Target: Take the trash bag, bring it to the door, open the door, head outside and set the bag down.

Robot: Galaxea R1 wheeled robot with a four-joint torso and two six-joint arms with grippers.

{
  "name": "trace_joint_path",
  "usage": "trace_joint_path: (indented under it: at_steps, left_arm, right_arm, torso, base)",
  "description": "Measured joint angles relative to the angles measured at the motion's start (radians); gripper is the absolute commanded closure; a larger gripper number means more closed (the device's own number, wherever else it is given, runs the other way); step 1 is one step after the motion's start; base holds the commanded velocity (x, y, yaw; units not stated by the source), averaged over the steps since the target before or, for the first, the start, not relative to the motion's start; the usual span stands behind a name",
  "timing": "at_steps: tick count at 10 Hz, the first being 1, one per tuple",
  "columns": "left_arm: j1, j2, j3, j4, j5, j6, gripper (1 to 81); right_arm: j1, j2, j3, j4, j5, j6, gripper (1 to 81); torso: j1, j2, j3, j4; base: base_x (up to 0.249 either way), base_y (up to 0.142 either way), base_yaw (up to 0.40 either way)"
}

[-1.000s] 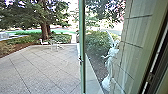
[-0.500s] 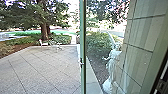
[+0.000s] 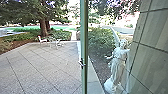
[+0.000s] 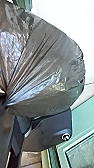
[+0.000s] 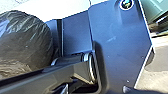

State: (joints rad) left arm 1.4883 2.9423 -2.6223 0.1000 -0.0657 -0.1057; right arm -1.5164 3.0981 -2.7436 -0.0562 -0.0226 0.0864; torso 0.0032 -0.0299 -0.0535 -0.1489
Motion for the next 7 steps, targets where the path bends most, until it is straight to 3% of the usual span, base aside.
trace_joint_path:
  at_steps: [7]
  left_arm:
    - [0.013, 0.000, 0.004, 0.000, 0.005, 0.000, 81.1]
  right_arm:
    - [-0.013, -0.001, -0.001, -0.003, -0.011, 0.000, 1.0]
  torso:
    - [-0.001, 0.000, 0.000, 0.000]
  base:
    - [0.141, 0.000, 0.000]
